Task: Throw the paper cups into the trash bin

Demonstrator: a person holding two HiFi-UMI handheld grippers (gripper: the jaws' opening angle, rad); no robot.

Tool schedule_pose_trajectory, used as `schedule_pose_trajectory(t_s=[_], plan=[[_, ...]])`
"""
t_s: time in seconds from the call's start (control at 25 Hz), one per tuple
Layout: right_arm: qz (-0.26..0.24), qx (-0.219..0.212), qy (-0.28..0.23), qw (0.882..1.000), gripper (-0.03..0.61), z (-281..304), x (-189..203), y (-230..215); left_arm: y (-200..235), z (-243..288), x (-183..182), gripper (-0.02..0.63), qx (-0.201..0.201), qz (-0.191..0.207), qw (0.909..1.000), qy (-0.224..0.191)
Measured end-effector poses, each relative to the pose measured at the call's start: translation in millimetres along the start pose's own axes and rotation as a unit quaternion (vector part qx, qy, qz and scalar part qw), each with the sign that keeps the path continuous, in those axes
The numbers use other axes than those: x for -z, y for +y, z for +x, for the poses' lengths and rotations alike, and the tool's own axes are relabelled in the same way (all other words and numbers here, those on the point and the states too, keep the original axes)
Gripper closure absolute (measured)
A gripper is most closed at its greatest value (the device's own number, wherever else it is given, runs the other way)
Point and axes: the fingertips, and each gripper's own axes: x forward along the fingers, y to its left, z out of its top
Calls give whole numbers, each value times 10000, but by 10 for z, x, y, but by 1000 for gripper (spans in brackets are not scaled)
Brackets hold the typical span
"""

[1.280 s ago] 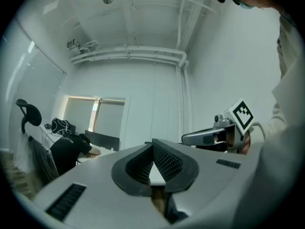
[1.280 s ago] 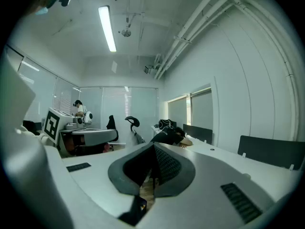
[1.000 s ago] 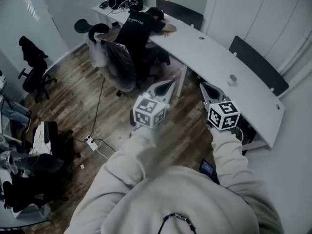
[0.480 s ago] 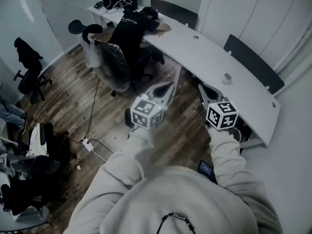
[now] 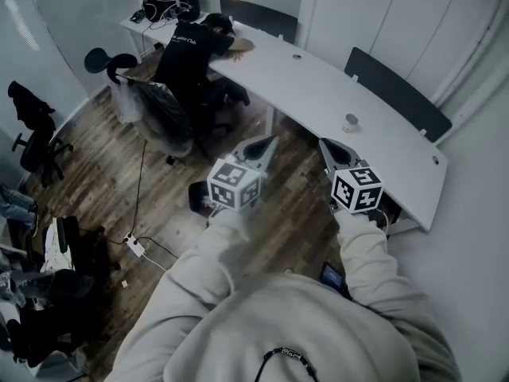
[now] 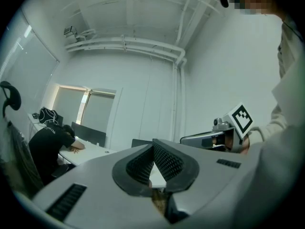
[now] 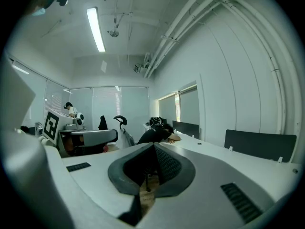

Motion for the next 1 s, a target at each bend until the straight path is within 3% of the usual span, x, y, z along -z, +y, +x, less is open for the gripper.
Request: schedule_pose_trajectory(t_s=[0.52,0.72,0.8,0.88,1.0], plan=[[328,230,168,9991,560,-298,316,-1023,-301,765,162,625,158,4,9998,119],[283,341,58,9990,560,-547,324,-1407,-138,898,187,624,248,863,9941,610],[307,417,27,9987,560,-664,331,-1580,-68,906,44,624,254,455,9980,365],[428,414,-44,9982,560,-730,340,-1712,-235,1017,1,624,519,-92,9985,129],[424,354,-51,9985,560,-804,419,-1799,-489,1238,146,624,797,63,9962,353]])
